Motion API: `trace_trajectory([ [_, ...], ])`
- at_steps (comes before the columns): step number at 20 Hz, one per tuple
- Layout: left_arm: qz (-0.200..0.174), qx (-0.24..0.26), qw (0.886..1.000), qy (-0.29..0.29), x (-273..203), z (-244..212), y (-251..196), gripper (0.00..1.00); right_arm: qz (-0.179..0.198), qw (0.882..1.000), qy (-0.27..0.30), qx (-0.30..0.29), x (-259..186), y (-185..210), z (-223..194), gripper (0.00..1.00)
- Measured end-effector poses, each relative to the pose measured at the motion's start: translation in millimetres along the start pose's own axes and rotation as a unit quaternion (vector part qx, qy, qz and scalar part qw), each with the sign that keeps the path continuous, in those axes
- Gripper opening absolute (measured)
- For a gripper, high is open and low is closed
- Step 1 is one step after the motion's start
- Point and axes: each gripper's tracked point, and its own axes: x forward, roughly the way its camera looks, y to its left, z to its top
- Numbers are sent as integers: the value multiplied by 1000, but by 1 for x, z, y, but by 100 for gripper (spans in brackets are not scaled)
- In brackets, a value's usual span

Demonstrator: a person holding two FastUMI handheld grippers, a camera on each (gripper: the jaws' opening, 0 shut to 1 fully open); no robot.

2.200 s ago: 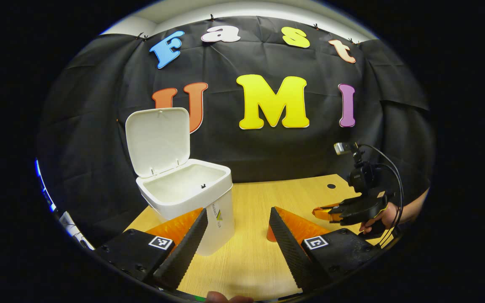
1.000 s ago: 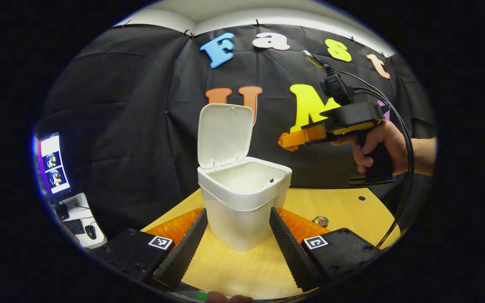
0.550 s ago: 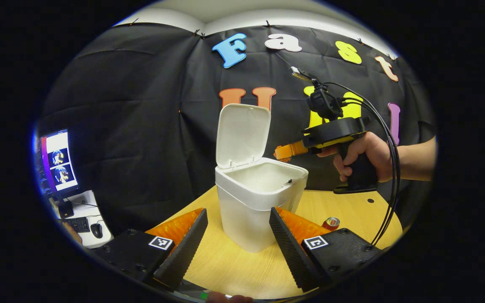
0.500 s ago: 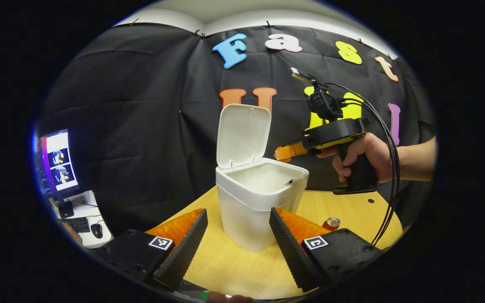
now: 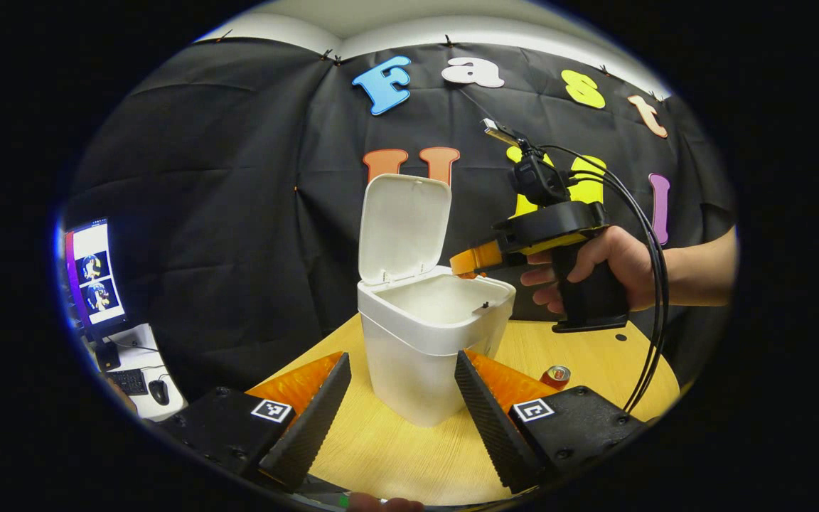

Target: Press the lid of the desktop garbage bin to open it, pick up the crumpled paper on the desktop and throw it into the bin, then pick up the pop can on the desktop and drop it into the bin, and finally close the garbage bin lid.

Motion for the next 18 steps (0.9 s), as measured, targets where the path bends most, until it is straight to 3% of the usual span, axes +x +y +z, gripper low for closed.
trace_trajectory([
  [1,-4,-1,1000,0,1,-1,-2,97,-1,1000,-3,0,-1,0,0,60],
  [4,-18,-9,1000,0,3,-4,-8,97,-7,1000,-10,7,-8,-4,4,63],
  [8,-50,-14,999,-10,11,-6,-21,97,-17,998,-58,17,-54,-22,20,67],
  [9,-61,-16,998,-15,11,-7,-27,97,-25,997,-67,16,-70,-29,22,76],
  [18,-168,36,985,6,24,-58,-108,97,-157,982,-97,37,-199,-132,-33,81],
])
